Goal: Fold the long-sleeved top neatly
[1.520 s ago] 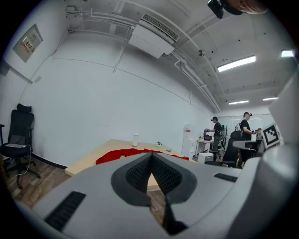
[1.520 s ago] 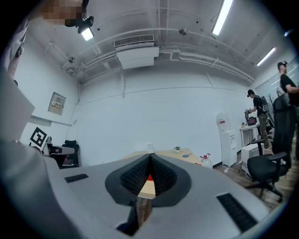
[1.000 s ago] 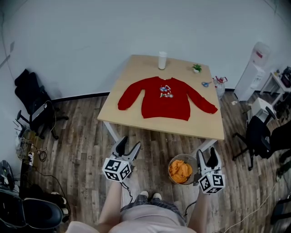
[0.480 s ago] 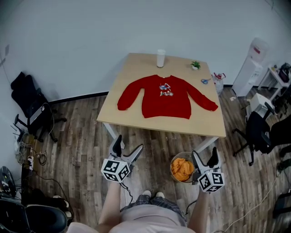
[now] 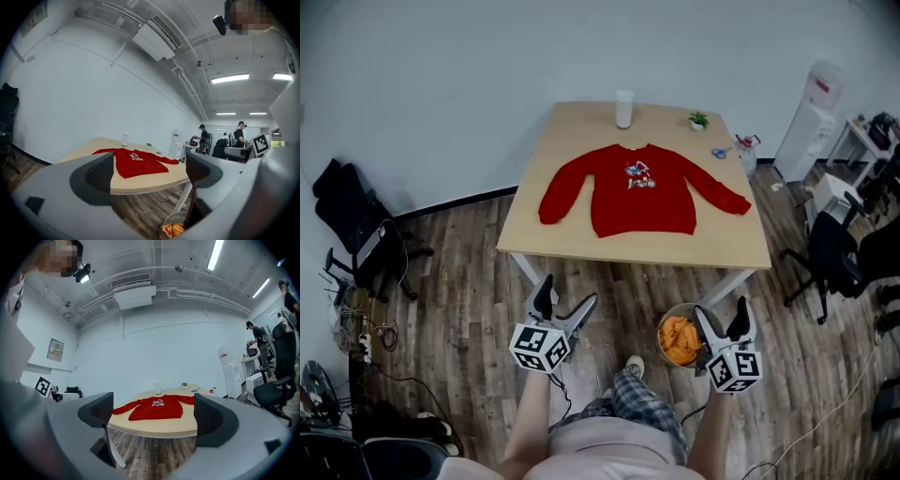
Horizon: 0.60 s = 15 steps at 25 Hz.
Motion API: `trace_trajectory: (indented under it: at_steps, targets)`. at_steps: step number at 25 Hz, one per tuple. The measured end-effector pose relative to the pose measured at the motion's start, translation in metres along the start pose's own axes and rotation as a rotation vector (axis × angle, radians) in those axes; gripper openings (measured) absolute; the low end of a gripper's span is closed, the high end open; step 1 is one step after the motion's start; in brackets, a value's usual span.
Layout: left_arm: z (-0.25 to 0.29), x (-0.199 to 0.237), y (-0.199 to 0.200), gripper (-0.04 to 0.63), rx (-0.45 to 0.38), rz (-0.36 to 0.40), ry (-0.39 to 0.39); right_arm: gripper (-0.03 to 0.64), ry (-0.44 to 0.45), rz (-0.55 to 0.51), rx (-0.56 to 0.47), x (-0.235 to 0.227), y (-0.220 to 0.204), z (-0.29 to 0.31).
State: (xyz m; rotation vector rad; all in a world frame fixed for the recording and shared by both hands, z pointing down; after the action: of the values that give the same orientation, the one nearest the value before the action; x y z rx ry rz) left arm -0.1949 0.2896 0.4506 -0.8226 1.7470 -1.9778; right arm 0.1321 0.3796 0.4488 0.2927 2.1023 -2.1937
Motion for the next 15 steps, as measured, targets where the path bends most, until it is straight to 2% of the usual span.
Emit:
trace_trajectory:
  at_steps: [8, 15]
  targets:
    - [0.031, 0.025, 0.009, 0.462, -0.009, -0.003, 0.015, 0.518, 0.002, -0.005, -0.009, -0.002, 0.004, 0.044]
    - [0.086, 0.059, 0.023, 0.462, -0.031, 0.019, 0.043, 0.517, 0.027, -0.017, -0.023, -0.016, 0.013, 0.119]
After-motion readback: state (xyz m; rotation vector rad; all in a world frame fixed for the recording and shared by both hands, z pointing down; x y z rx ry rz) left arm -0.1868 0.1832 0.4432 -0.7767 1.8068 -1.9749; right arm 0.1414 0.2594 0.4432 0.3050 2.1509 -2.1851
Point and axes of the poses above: the fingertips, and each gripper's own axes: z forward along the fingers, x to its left, y out of its top, the point moved 3 cm from there along -z, backward along the fingers, and after that the axes turned 3 degrees about -y, right-handed, at the moved point
